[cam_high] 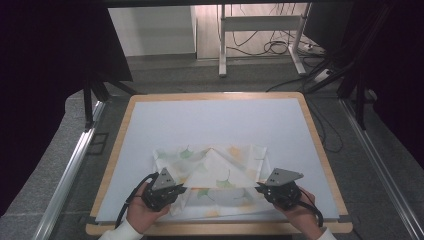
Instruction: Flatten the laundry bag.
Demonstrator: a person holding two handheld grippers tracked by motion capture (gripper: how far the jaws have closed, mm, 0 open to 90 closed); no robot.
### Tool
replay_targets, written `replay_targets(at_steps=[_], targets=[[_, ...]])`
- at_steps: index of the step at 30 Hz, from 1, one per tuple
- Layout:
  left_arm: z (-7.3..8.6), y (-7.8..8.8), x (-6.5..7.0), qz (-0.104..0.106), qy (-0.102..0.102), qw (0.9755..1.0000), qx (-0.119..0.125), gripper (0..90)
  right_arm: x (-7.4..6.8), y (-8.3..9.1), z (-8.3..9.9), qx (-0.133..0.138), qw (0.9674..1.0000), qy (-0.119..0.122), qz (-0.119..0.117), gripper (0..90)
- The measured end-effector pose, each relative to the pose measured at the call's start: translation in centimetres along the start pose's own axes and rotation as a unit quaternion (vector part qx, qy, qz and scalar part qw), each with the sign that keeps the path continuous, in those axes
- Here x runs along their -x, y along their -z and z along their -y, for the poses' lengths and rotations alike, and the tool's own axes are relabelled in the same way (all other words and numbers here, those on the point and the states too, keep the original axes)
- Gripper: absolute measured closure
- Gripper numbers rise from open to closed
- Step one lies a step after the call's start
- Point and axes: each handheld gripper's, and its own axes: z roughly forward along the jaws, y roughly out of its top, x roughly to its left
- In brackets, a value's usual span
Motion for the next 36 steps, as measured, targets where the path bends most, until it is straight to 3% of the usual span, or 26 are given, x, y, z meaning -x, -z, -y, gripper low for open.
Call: replay_targets(at_steps=[4, 11, 13, 16, 18, 23, 27, 31, 36], targets=[[0.4, 0.0, 0.4, 0.008, -0.012, 0.9999, -0.009, 88.8, 0.2, 0.5, 0.7, 0.0, 1.0, 0.004, 0.004, 88.2], [1.4, -0.9, 1.2, -0.005, -0.027, 0.9993, -0.026, 73.1, 0.9, 0.9, 1.0, 0.015, 0.9998, -0.01, 0.006, 88.4], [1.6, -1.8, 1.6, -0.012, -0.036, 0.9984, -0.041, 70.8, 1.2, 0.9, 1.0, 0.02, 0.9997, -0.016, 0.007, 88.4], [1.6, -2.6, 1.9, -0.008, -0.033, 0.9981, -0.051, 68.8, 1.4, 1.0, 1.0, 0.026, 0.9993, -0.024, 0.007, 88.4], [1.6, -2.9, 2.1, -0.01, -0.035, 0.998, -0.052, 69.5, 1.6, 1.2, 1.0, 0.031, 0.9991, -0.029, 0.008, 88.4], [0.9, -3.7, 2.8, -0.012, -0.036, 0.9984, -0.042, 61.5, 1.8, 1.3, 1.1, 0.039, 0.9984, -0.039, 0.007, 88.5], [0.3, -4.7, 4.0, -0.017, -0.059, 0.9973, -0.041, 51.8, 1.8, 1.1, 1.0, 0.039, 0.9985, -0.039, 0.005, 88.5], [0.1, -4.9, 4.2, -0.028, -0.07, 0.9963, -0.042, 61.1, 1.9, 1.2, 1.0, 0.04, 0.9983, -0.041, 0.009, 88.5], [0.6, -4.1, 3.2, -0.004, -0.055, 0.9969, -0.057, 82.0, 2.6, 1.5, 1.4, 0.039, 0.9977, -0.054, 0.009, 88.5]])
